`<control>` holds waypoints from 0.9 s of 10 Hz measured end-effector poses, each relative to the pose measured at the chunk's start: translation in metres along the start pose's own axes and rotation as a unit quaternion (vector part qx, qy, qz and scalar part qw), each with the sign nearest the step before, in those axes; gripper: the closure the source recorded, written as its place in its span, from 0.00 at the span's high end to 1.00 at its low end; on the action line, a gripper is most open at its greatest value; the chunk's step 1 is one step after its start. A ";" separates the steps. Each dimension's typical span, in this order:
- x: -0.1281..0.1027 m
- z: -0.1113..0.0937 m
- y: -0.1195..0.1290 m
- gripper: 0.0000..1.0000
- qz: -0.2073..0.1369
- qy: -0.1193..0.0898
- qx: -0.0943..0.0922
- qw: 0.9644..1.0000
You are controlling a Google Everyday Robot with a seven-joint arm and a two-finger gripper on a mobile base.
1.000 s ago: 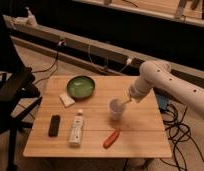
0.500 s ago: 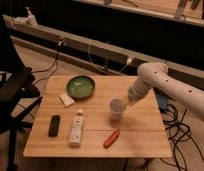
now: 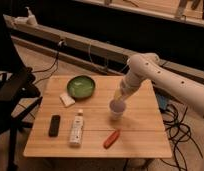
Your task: Place the ceramic cup in the ceramic bowl
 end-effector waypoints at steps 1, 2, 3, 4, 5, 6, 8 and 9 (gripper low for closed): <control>0.002 -0.001 -0.003 0.53 0.000 0.000 0.000 1.000; 0.004 0.000 -0.008 0.63 -0.001 0.001 0.005 1.000; 0.002 0.000 -0.010 0.72 0.000 -0.004 0.022 1.000; -0.004 -0.001 -0.007 0.79 0.001 -0.011 0.045 0.999; -0.006 -0.002 -0.007 0.80 0.004 -0.014 0.050 0.999; -0.004 -0.005 -0.016 0.80 0.012 -0.018 0.061 0.998; -0.007 0.000 -0.023 0.80 0.022 -0.014 0.065 0.998; -0.005 0.005 -0.028 0.80 0.030 -0.007 0.063 0.998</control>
